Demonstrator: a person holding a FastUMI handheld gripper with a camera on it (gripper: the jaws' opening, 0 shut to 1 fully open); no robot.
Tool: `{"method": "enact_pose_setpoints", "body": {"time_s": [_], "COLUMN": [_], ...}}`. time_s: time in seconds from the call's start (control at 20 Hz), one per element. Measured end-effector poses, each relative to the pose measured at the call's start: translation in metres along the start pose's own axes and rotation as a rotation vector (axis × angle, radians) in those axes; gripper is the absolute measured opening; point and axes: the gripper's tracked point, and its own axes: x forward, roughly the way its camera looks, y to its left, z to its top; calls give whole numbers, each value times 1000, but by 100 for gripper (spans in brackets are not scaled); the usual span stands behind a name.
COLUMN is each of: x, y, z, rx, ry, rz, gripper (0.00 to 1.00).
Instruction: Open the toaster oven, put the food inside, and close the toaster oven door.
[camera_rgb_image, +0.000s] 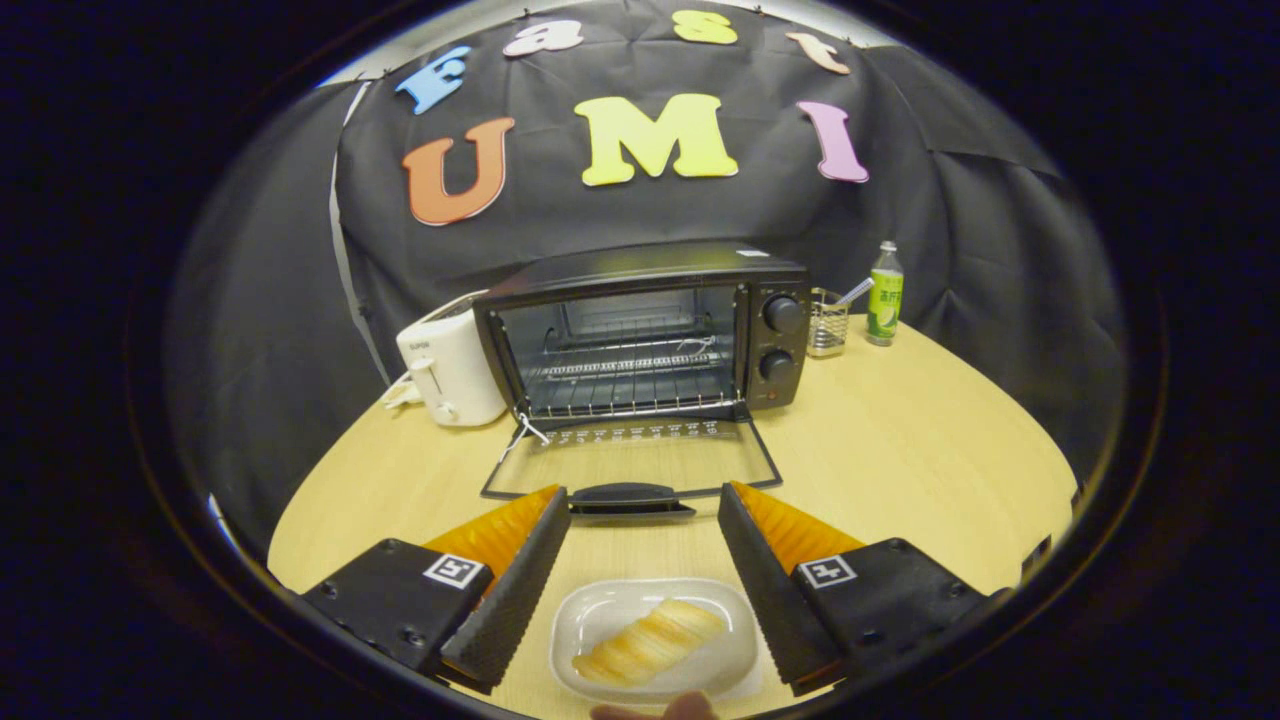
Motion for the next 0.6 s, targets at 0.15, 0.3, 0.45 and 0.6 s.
{"method": "enact_pose_setpoints", "body": {"time_s": [0.15, 0.3, 0.45, 0.6], "x": [-27, -41, -42, -32], "y": [-2, -6, -4, -4], "z": [-14, -37, -72, -94], "rx": [38, 91, 120, 117], "ry": [13, 45, 123, 179], "rz": [-16, -50, -77, -91], "gripper": [99, 98, 98, 98]}}
